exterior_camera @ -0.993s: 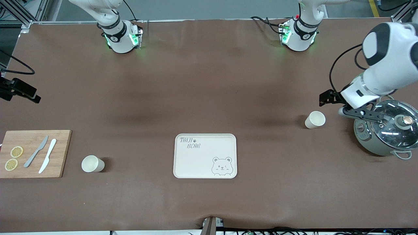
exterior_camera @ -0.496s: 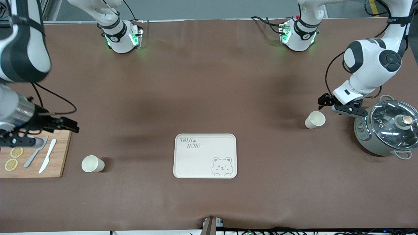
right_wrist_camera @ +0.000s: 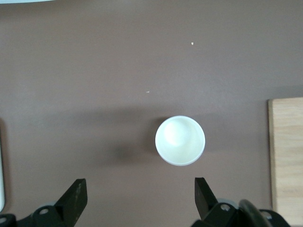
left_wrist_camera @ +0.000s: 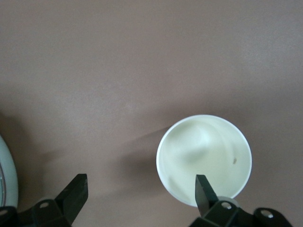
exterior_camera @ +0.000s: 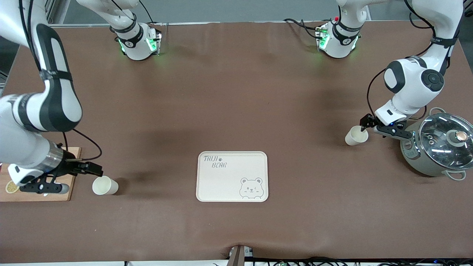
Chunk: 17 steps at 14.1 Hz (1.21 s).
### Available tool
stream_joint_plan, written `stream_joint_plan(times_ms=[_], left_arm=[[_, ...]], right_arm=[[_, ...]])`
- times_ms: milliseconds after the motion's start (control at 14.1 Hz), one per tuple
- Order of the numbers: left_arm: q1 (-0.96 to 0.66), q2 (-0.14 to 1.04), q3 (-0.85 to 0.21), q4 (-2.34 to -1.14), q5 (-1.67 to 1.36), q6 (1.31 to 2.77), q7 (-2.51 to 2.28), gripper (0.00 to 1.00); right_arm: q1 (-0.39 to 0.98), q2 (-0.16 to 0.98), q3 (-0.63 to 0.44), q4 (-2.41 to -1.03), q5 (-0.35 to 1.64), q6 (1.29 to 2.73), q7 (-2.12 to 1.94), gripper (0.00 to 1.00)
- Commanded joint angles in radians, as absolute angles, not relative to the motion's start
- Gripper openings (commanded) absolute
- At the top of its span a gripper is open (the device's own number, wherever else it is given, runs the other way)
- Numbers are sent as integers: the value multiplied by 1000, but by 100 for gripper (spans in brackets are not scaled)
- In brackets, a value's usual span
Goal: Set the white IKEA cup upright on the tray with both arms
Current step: 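Lower both grippers around the white cups and close them on the rims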
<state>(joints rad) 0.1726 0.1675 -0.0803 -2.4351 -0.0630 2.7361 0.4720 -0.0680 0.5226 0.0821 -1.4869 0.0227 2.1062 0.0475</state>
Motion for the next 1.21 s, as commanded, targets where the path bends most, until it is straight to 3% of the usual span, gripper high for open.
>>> stream_joint_plan(times_ms=[0, 426, 496, 780, 851, 1135], left_arm=[[175, 193, -86, -2415, -48, 2761, 472, 100], [163, 282, -92, -2358, -49, 2790, 457, 100], [170, 276, -100, -2368, -57, 2812, 454, 1], [167, 279, -101, -2367, -58, 2819, 431, 0], [166, 279, -101, -2365, -58, 2819, 431, 0], [166, 259, -141, -2335, -58, 2800, 349, 0]], right_arm=[[-81, 589, 87, -1466, 6, 2175, 26, 100], [-83, 712, 86, -1471, 5, 2313, 6, 100], [-81, 725, 86, -1471, 5, 2319, 6, 100], [-77, 758, 86, -1477, 5, 2319, 2, 100], [-77, 765, 86, -1477, 6, 2319, 2, 91], [-74, 767, 86, -1479, 5, 2316, 2, 32]])
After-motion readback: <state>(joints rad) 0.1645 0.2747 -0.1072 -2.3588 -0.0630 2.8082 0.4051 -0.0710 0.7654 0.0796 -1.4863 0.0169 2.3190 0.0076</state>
